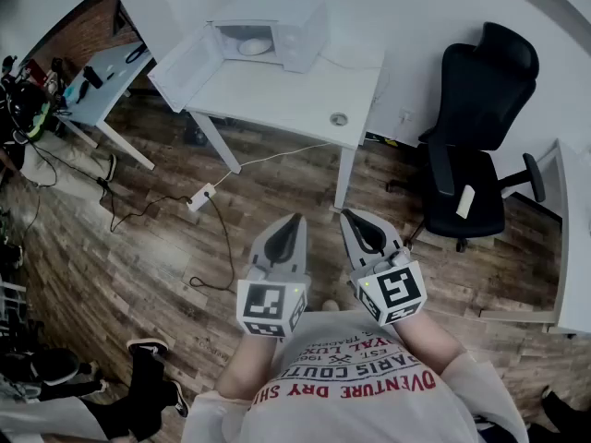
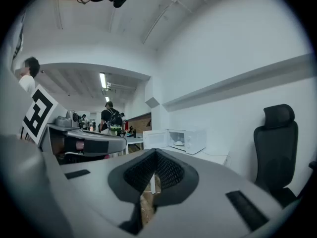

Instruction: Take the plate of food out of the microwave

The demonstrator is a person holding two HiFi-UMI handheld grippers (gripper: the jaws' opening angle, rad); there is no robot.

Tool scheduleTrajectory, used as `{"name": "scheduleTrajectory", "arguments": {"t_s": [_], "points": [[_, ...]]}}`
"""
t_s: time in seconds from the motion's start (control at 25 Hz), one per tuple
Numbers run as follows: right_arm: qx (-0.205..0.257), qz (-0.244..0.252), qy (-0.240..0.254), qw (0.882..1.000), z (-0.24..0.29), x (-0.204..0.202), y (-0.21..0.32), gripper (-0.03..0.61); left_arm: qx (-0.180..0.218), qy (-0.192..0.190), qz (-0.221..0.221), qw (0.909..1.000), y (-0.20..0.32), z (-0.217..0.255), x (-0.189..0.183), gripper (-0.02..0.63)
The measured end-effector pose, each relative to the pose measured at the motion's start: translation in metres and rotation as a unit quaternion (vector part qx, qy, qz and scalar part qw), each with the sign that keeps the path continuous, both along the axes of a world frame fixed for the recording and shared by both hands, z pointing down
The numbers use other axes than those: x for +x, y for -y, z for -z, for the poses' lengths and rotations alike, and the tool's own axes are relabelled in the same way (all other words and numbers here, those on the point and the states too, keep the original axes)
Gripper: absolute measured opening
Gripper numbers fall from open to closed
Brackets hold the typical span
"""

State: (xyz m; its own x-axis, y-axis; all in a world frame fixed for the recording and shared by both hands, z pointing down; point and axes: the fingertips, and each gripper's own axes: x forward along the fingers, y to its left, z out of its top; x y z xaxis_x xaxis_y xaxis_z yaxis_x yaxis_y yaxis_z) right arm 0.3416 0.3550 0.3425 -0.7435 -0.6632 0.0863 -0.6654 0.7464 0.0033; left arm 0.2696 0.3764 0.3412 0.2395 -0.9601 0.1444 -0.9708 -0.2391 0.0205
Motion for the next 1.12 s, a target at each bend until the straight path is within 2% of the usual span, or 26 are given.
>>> {"name": "scheduleTrajectory", "arguments": {"t_s": [0.28, 0.64, 0.88, 1.12], "points": [[-0.004, 0.007, -0.002, 1.0, -0.003, 0.001, 0.014, 0.005, -0.008, -0.001, -0.005, 1.0, 0.014, -0.005, 0.005, 0.006], [-0.035, -0.005, 0.014, 0.999, -0.013, -0.003, 0.037, 0.003, -0.023, 0.0, -0.004, 0.9997, 0.031, -0.012, -0.001, 0.006], [-0.058, -0.003, 0.012, 0.998, -0.023, -0.028, 0.064, 0.004, -0.036, -0.014, 0.002, 0.9993, 0.053, -0.021, -0.029, 0.006], [-0.059, -0.013, 0.012, 0.998, -0.023, -0.075, 0.108, 0.004, -0.034, -0.021, -0.001, 0.9992, 0.098, -0.023, -0.085, 0.006]]}}
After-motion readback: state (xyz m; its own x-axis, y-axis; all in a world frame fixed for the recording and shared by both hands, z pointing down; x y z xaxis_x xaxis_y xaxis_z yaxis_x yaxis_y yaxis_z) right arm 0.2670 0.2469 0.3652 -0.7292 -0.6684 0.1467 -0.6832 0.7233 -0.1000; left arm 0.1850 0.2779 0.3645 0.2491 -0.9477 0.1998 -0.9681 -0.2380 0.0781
